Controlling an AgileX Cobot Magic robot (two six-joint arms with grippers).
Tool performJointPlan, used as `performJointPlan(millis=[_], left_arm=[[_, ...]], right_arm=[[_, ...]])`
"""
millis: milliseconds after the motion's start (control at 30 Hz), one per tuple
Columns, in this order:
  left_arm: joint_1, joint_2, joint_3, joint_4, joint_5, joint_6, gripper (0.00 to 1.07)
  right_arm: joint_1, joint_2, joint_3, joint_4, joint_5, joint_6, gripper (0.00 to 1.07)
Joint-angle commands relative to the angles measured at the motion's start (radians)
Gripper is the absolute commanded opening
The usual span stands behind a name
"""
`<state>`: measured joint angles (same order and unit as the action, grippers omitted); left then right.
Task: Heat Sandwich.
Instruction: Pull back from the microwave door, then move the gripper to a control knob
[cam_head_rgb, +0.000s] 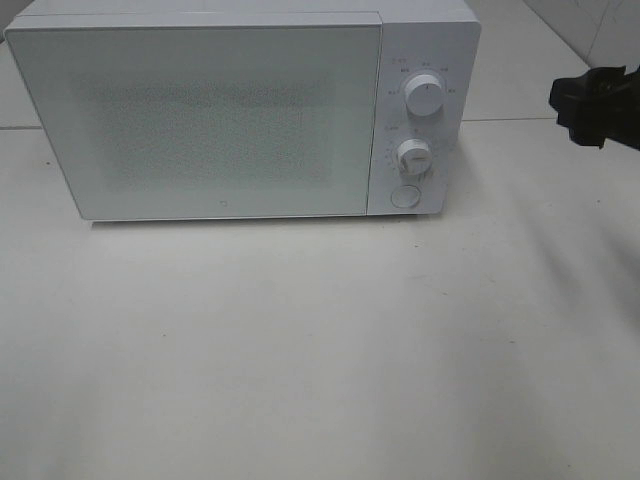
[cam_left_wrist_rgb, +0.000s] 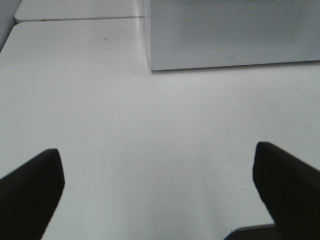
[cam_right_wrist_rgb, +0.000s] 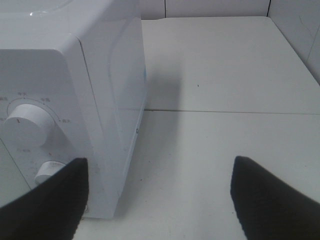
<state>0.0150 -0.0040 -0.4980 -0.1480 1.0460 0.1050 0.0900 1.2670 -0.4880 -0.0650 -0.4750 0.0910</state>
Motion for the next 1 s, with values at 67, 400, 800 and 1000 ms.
performJointPlan(millis=[67,400,800,1000], left_arm=[[0.001,-0.022,0.004,-0.002,-0.01,-0.006,0.98],[0.001,-0.022,0.004,-0.002,-0.01,-0.006,0.98],[0.001,-0.022,0.004,-0.002,-0.01,-0.006,0.98],[0.001,-0.022,0.004,-0.002,-0.01,-0.006,0.98]], right_arm=[[0.035,0.059,0.038,0.099,-0.142,-0.075,0.75],[0.23,0.214,0.067,0.356,-0.38,-0.304,0.75],[0.436,0.382,0.066,0.652,-0.673,-0.321,0.75],[0.49,0.431,0.038,0.75,-0.721,-0.333,0.75]])
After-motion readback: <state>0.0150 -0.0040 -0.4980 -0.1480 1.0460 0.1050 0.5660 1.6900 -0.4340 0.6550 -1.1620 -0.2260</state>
